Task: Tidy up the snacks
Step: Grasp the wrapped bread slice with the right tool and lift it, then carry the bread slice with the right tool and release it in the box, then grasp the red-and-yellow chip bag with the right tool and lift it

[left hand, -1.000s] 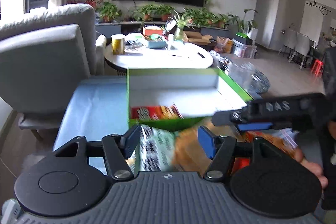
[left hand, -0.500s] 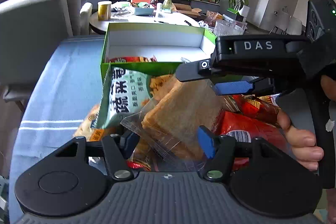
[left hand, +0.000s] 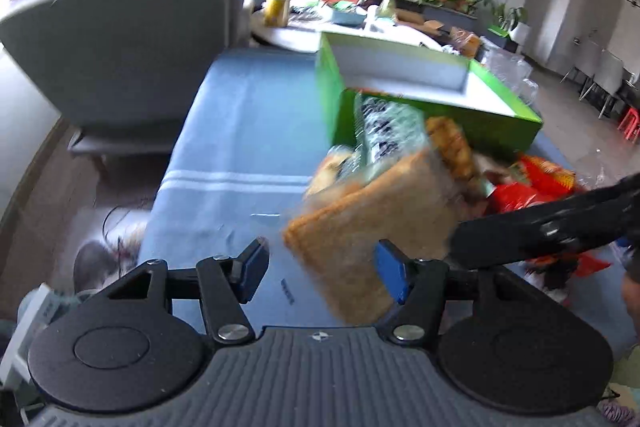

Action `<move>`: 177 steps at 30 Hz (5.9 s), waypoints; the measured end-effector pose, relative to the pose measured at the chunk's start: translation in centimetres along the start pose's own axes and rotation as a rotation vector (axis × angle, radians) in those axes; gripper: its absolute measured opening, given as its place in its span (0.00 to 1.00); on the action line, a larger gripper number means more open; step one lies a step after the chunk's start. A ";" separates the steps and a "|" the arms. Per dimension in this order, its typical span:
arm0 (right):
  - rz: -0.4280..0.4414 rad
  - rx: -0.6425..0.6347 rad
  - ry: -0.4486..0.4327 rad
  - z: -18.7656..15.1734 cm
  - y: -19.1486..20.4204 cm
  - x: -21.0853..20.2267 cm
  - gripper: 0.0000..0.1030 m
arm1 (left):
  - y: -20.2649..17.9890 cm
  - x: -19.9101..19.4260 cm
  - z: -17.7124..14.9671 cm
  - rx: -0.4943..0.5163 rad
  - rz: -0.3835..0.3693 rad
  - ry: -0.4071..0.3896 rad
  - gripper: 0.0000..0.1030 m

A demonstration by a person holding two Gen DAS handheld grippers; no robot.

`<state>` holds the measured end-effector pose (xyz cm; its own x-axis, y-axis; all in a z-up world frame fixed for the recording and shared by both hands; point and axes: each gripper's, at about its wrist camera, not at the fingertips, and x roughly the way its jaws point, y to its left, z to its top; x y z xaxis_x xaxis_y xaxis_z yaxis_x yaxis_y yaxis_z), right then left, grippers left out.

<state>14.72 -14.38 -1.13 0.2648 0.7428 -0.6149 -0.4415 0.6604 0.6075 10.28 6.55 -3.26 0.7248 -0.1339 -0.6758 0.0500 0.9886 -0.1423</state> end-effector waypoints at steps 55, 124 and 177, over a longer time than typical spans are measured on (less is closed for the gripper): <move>-0.224 0.009 -0.065 -3.7 1.6 2.5 0.72 | 1.6 -0.1 -3.6 -0.033 -0.098 0.042 0.54; -0.274 0.175 -0.450 9.8 -12.8 -6.6 0.58 | -15.2 13.1 13.9 0.242 -0.167 -0.115 0.52; -0.471 0.292 -0.396 0.6 -11.9 -10.5 0.76 | -13.9 4.3 6.2 0.203 -0.312 -0.067 0.64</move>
<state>17.71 -29.98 -1.64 0.6906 0.3169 -0.6501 0.0320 0.8846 0.4652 17.00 -7.31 0.30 0.6961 -0.4326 -0.5730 0.4060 0.8954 -0.1827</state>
